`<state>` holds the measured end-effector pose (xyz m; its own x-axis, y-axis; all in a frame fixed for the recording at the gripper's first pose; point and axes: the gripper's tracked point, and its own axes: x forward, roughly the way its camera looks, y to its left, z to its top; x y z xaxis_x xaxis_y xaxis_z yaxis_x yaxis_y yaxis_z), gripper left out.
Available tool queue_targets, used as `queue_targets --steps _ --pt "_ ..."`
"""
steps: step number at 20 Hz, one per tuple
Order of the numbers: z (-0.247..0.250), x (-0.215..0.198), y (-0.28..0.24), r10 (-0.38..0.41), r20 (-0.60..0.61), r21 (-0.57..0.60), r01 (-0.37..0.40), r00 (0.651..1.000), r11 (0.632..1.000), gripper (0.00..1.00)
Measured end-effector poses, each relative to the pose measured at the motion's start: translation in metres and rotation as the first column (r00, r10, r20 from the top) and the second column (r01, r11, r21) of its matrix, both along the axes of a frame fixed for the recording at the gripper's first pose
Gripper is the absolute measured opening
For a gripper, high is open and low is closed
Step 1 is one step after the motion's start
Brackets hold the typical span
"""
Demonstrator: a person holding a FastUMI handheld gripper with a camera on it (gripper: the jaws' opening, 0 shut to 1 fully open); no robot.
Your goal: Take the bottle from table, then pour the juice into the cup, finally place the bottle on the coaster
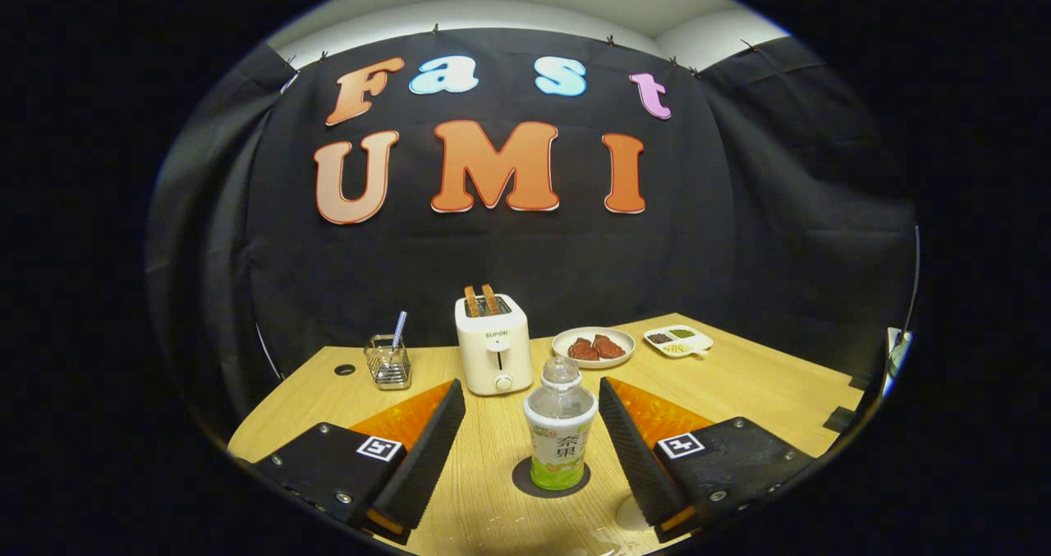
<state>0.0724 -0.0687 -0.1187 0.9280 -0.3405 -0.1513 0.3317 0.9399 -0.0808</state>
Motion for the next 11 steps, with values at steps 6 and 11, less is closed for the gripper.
queue_targets --steps 6,11 --pt "0.06 -0.021 0.062 0.141 0.036 0.012 -0.141 0.989 0.99 0.97" --pt "0.082 -0.027 0.116 0.225 0.062 0.029 -0.227 0.972 0.973 0.97"
